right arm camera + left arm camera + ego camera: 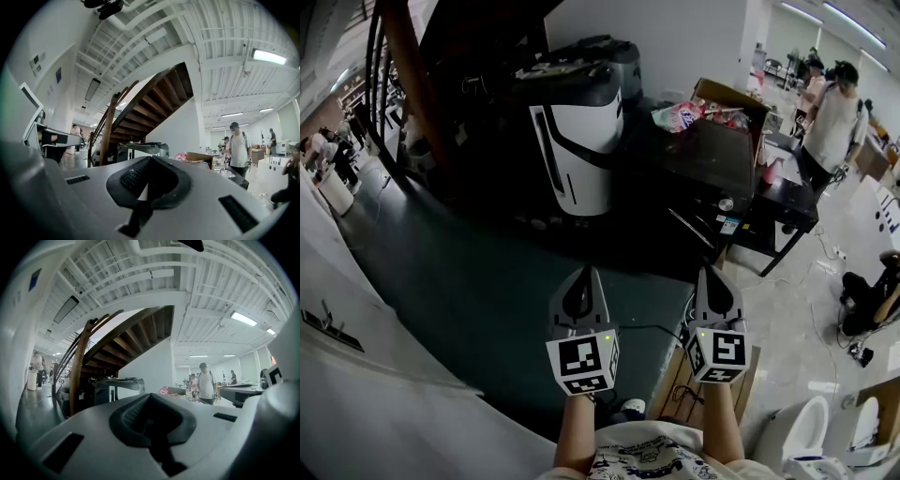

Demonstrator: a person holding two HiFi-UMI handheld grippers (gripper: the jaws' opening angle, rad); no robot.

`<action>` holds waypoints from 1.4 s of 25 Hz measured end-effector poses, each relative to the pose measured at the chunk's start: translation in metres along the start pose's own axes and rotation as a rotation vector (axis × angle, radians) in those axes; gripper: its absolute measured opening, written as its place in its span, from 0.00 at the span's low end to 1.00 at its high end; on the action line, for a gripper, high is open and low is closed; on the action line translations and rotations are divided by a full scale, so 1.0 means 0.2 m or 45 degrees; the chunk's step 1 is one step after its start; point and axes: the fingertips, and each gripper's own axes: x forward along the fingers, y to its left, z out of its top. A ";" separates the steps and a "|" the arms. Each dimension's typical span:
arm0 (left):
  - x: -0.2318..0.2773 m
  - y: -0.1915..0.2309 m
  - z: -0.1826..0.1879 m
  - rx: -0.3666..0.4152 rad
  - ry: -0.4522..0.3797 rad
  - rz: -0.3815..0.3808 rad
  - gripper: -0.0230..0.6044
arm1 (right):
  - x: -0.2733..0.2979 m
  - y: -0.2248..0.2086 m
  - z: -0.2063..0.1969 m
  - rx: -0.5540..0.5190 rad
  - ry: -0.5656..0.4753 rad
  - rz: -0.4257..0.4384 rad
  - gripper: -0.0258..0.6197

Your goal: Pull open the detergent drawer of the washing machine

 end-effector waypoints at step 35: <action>0.88 0.15 -0.11 -0.002 0.042 0.104 0.27 | 0.92 -0.24 -0.18 0.023 0.063 0.046 0.06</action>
